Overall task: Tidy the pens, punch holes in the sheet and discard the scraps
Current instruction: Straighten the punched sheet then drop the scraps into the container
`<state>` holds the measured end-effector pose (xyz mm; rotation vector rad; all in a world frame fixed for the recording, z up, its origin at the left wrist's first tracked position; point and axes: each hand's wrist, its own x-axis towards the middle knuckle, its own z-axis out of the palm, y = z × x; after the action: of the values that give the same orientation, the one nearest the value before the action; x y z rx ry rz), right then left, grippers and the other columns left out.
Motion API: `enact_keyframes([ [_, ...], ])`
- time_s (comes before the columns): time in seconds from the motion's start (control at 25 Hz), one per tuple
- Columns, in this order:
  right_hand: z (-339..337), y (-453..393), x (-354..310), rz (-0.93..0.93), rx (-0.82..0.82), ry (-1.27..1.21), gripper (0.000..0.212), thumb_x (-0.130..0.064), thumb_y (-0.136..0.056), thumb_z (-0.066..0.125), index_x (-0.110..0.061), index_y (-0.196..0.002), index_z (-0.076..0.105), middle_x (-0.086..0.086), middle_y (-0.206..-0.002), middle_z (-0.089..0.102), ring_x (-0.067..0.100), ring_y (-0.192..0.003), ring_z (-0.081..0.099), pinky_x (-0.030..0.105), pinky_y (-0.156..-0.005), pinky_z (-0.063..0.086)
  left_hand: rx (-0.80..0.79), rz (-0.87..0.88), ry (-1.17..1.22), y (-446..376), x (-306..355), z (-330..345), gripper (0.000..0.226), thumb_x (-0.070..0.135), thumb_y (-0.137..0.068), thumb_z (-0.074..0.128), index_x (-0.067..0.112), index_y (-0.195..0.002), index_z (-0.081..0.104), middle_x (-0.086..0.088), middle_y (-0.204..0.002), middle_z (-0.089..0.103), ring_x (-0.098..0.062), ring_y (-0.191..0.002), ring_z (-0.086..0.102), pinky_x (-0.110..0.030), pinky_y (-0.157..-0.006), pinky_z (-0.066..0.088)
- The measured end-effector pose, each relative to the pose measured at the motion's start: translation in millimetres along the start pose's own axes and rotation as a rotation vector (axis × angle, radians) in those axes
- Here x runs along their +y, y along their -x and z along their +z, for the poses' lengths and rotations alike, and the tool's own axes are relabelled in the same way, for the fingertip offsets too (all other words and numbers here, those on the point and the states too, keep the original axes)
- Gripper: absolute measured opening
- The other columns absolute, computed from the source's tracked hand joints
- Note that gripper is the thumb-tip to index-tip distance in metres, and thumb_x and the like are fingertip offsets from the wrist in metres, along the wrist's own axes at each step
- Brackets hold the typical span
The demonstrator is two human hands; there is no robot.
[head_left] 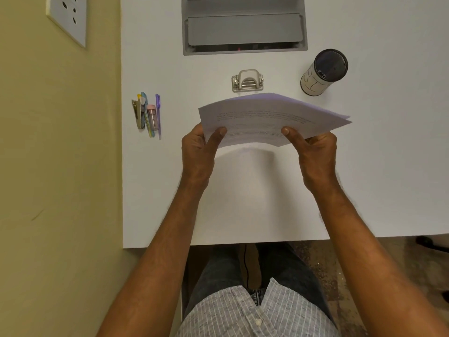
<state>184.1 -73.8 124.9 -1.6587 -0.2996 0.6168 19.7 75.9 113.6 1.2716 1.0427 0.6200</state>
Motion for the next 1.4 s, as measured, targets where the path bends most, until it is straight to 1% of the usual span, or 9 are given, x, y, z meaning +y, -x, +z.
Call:
enact_keyframes([
  [0.16,-1,-1,10,0.068,-0.016,-0.001,0.033,-0.006,-0.088,0.080,-0.015,-0.119,0.070,-0.004,-0.109,0.077,0.011,-0.104,0.073,0.027,-0.092,0.058,-0.039,-0.055,-0.005,-1,-8,3,0.030,0.009,-0.095,0.071,0.023,-0.121,0.065,0.009,-0.108,0.072,-0.002,-0.096,0.070,-0.024,-0.090,0.059],
  [0.32,0,-3,15,0.075,-0.024,0.008,0.032,-0.005,-0.088,0.080,-0.022,-0.114,0.070,-0.006,-0.111,0.077,0.014,-0.106,0.073,0.033,-0.098,0.059,-0.040,-0.074,-0.019,-3,-11,7,0.034,0.007,-0.094,0.073,0.035,-0.112,0.064,0.017,-0.104,0.073,0.001,-0.093,0.070,-0.019,-0.083,0.057],
  [0.44,-2,-4,13,0.053,-0.011,0.018,0.031,-0.008,-0.088,0.081,-0.029,-0.110,0.073,-0.009,-0.108,0.078,0.013,-0.103,0.074,0.033,-0.096,0.059,-0.016,-0.055,0.004,-5,-9,10,0.030,0.009,-0.095,0.071,0.032,-0.114,0.066,0.015,-0.105,0.073,-0.006,-0.096,0.071,-0.024,-0.087,0.059],
  [0.56,-4,-5,9,0.045,0.004,0.021,0.030,-0.009,-0.088,0.081,-0.033,-0.105,0.075,-0.013,-0.102,0.079,0.010,-0.100,0.075,0.031,-0.094,0.059,-0.019,-0.040,-0.002,-3,-6,13,0.029,0.011,-0.097,0.069,0.034,-0.114,0.066,0.021,-0.103,0.074,-0.002,-0.093,0.071,-0.022,-0.086,0.060],
  [0.72,-8,-5,5,0.033,-0.007,0.009,0.028,-0.008,-0.091,0.078,-0.032,-0.105,0.074,-0.017,-0.097,0.079,0.004,-0.096,0.073,0.028,-0.091,0.056,-0.030,-0.032,0.011,-3,-4,14,0.028,0.009,-0.097,0.069,0.030,-0.116,0.066,0.019,-0.103,0.074,-0.002,-0.093,0.071,-0.023,-0.087,0.059],
  [0.8,-9,-5,5,0.037,-0.012,-0.025,0.029,-0.007,-0.091,0.078,-0.028,-0.110,0.072,-0.013,-0.101,0.078,0.005,-0.098,0.072,0.025,-0.090,0.056,-0.029,-0.031,0.011,-3,-6,14,0.028,0.010,-0.097,0.069,0.029,-0.116,0.065,0.015,-0.105,0.073,-0.004,-0.096,0.070,-0.026,-0.091,0.059],
  [0.96,-7,-4,11,0.079,-0.054,-0.042,0.036,-0.007,-0.087,0.081,-0.022,-0.118,0.069,-0.002,-0.111,0.075,0.010,-0.104,0.071,0.024,-0.088,0.057,-0.036,-0.075,0.003,0,-12,17,0.034,0.008,-0.094,0.072,0.039,-0.106,0.066,0.024,-0.094,0.074,0.005,-0.093,0.068,-0.036,-0.098,0.057],
  [1.12,-7,-6,10,0.089,-0.050,-0.041,0.036,-0.007,-0.089,0.080,-0.023,-0.119,0.069,-0.005,-0.110,0.076,0.007,-0.103,0.071,0.025,-0.089,0.057,-0.031,-0.083,0.020,-1,-14,21,0.031,0.007,-0.096,0.070,0.034,-0.110,0.066,0.020,-0.099,0.073,0.005,-0.093,0.068,-0.027,-0.094,0.058],
  [1.4,-12,-4,9,0.088,-0.070,-0.024,0.033,-0.008,-0.086,0.083,-0.033,-0.105,0.072,-0.008,-0.104,0.076,0.008,-0.101,0.070,0.027,-0.089,0.056,-0.066,-0.105,0.010,2,-19,20,0.030,0.006,-0.095,0.072,0.033,-0.108,0.066,0.020,-0.095,0.075,0.005,-0.090,0.069,-0.031,-0.095,0.058],
])
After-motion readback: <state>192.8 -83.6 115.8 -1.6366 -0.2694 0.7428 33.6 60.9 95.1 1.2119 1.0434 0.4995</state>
